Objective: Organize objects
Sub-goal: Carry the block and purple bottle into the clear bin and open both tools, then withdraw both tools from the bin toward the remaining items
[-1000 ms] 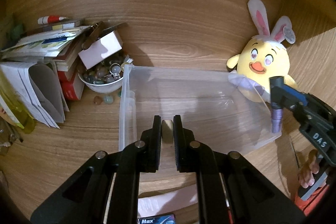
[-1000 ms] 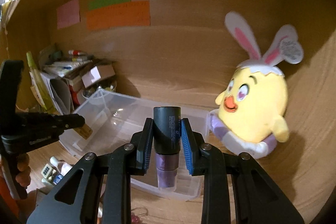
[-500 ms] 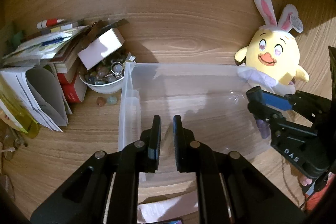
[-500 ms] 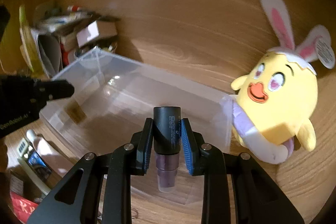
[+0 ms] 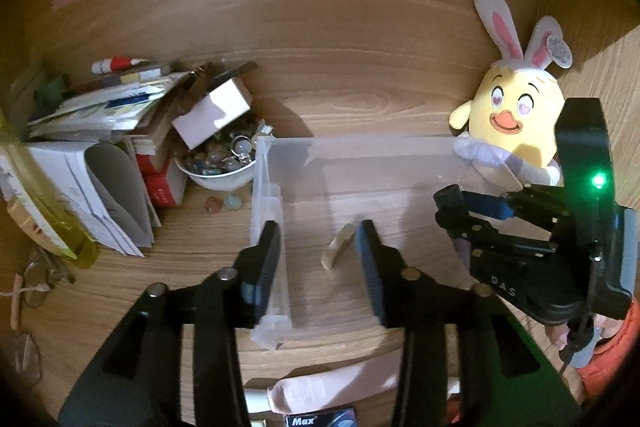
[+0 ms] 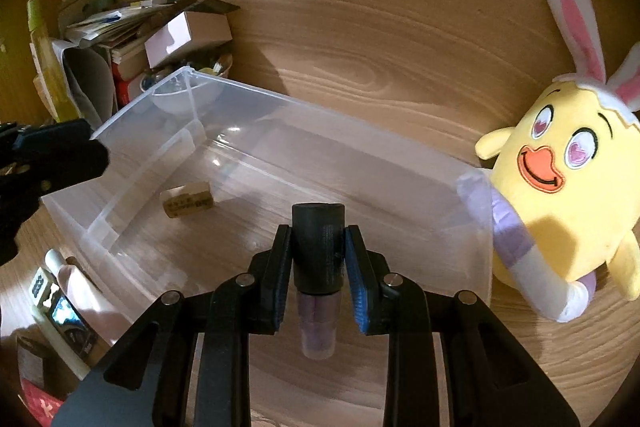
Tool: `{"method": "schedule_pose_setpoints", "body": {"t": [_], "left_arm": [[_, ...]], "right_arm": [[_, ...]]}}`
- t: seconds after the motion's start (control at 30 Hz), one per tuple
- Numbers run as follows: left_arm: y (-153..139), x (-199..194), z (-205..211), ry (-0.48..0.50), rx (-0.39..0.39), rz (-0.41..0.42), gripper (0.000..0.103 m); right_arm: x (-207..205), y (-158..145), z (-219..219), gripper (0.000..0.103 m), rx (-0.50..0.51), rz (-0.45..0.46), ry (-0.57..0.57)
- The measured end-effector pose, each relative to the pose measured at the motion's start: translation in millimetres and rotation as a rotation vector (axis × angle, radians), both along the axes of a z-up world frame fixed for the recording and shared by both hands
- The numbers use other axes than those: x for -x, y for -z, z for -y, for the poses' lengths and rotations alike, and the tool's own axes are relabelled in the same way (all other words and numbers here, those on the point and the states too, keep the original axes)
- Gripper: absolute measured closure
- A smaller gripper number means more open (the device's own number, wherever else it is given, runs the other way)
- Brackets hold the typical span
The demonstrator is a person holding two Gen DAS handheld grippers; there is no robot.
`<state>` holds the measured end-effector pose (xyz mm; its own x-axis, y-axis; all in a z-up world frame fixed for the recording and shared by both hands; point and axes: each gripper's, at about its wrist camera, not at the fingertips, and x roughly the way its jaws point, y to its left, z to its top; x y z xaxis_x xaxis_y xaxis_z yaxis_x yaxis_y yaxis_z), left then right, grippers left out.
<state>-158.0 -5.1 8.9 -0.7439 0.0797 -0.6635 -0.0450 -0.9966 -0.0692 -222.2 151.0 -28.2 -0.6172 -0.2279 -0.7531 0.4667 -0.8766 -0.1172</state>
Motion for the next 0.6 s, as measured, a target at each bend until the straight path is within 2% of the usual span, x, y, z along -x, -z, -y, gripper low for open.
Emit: {"method": "schedule_pose_setpoints", "body": {"t": [0.07,0.13,0.17,0.23,0.27,0.3,0.47,0.6], "left_arm": [[-2.6,-3.5,1.4,-0.006,-0.004,-0.006,0.050],[-5.9,-7.1,3.7,-0.016,-0.010,-0.015,0.038],[-7.5,-8.6,4.0,-0.020,-0.012,-0.020,0.036],[-11.2,-12.6,4.7,-0.026,-0.006,-0.031,0.033],[-12.8,-14.6,4.5,-0.028,-0.002,-0.036,0.033],[-15.2,-17.3,4.5,-0.030,0.003,-0.044,0.032],[-25.8,-29.1,5.5,-0.038,0.006,-0.076,0.024],[-34.5,-42.4,5.9,-0.055,0.026,-0.100,0.011]], "right_arm": [[1.1,1.0,0.3,0.079,0.007,0.011,0.001],[0.2,0.9,0.6,0.079,0.005,0.010,0.000],[-0.7,0.4,1.1,0.077,-0.001,0.004,-0.001],[-3.1,-1.4,1.5,0.065,-0.005,-0.007,-0.002],[-4.7,-3.6,0.8,0.053,0.000,-0.013,0.001],[-6.7,-5.9,0.3,0.046,0.006,-0.022,0.000],[-21.0,-18.7,1.7,0.044,-0.014,-0.082,-0.012],[-33.9,-29.8,-1.0,0.029,-0.010,-0.114,-0.019]]}}
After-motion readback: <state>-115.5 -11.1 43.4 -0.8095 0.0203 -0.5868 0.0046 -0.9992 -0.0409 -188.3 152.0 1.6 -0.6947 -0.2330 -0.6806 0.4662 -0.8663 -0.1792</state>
